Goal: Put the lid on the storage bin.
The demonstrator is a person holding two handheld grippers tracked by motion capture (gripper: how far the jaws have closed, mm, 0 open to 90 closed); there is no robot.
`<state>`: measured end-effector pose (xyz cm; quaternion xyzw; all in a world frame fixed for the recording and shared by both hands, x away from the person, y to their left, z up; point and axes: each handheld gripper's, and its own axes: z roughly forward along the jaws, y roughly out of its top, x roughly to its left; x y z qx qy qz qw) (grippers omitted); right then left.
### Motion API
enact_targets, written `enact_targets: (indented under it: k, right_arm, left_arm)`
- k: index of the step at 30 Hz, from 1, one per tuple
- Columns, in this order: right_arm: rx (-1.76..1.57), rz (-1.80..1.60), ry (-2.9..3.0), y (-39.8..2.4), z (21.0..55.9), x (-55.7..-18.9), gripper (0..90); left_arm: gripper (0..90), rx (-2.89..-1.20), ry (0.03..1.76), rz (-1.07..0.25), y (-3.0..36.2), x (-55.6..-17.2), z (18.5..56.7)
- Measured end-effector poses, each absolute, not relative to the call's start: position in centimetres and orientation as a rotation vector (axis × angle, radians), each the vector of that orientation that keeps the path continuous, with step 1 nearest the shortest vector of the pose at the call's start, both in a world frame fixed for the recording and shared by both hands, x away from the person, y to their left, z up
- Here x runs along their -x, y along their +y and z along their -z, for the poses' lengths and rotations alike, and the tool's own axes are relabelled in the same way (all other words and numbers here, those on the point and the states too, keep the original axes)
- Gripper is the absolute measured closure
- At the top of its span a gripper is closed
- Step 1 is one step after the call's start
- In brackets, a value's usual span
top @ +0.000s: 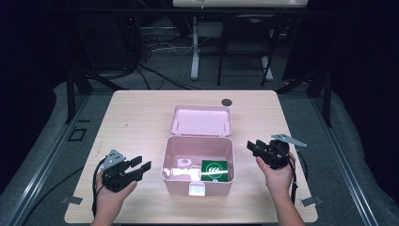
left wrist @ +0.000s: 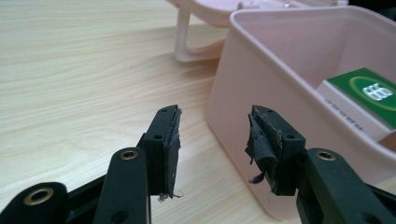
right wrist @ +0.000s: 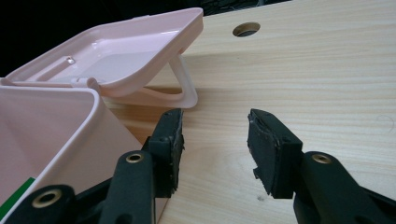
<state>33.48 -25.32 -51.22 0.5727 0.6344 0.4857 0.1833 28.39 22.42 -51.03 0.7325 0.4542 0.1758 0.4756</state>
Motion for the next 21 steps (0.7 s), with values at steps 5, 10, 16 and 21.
enact_targets:
  k: [5,10,16,21]
  right_arm:
    - [-1.599,-1.349,1.798,-25.2,51.2,-33.4,54.6]
    - [-1.594,-1.336,1.803,-25.3,51.0,-33.4,54.6]
    - [-1.613,-1.334,1.806,-25.4,50.9,-33.6,53.9]
    - [-1.628,-1.341,1.816,-25.1,50.0,-34.2,53.5]
  left_arm:
    - [53.0,-1.795,1.123,-0.435,22.6,-28.5,51.4]
    - [53.0,-1.798,1.132,-0.435,22.8,-28.6,51.5]
    - [53.1,-1.786,1.14,-0.44,22.9,-28.6,51.5]
    - [53.1,-1.79,1.139,-0.448,23.0,-28.6,51.5]
